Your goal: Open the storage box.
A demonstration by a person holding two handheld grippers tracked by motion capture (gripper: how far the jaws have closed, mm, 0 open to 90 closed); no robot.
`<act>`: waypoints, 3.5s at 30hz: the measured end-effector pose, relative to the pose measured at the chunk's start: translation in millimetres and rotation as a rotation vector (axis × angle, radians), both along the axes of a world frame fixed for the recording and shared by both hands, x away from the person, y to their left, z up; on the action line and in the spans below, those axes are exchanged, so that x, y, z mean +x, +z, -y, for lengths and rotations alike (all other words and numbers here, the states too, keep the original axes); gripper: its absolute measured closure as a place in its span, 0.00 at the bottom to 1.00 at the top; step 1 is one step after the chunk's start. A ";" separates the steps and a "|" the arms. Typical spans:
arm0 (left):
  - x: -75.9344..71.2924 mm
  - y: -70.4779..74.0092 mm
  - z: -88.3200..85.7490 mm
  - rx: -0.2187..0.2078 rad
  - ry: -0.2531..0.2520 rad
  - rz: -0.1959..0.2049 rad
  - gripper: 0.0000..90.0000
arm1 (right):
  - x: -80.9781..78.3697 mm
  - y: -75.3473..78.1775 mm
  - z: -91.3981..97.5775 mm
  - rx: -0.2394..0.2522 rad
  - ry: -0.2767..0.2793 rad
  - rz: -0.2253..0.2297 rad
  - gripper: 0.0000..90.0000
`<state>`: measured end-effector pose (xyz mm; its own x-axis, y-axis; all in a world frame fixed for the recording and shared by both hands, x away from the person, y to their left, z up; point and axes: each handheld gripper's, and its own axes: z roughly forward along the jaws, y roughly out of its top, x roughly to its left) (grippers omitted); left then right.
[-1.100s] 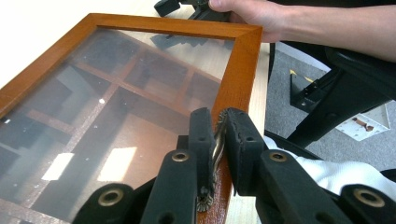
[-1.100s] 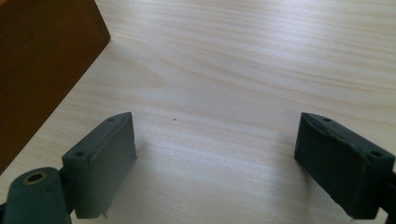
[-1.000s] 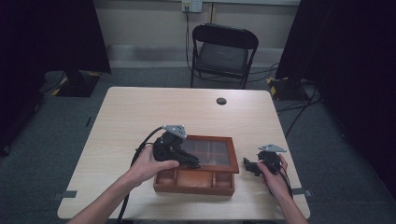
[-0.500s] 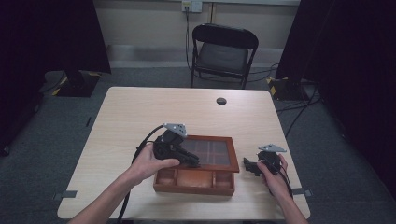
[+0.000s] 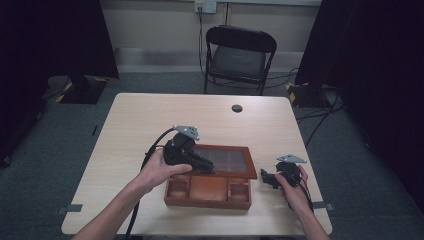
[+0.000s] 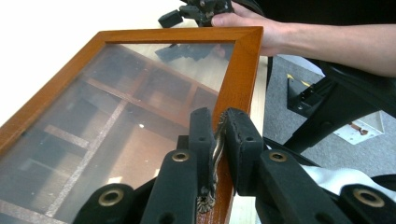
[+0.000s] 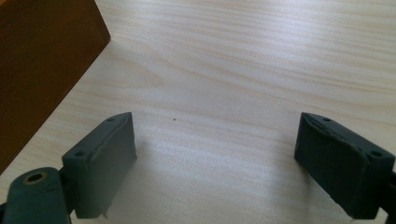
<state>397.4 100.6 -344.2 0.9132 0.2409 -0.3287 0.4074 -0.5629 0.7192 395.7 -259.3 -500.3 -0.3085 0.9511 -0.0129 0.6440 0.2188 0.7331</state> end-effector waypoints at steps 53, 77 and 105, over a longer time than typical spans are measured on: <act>14.2 22.0 -1.3 -0.022 0.047 0.039 0.90 | 0.2 0.0 0.0 -0.001 0.001 0.000 0.13; 19.6 26.8 -2.2 -0.035 0.057 0.034 0.90 | 0.3 0.0 -0.1 0.000 -0.001 0.000 0.13; 27.3 34.0 -2.5 -0.049 0.080 0.045 0.91 | 0.6 0.0 -0.1 -0.001 0.002 0.000 0.13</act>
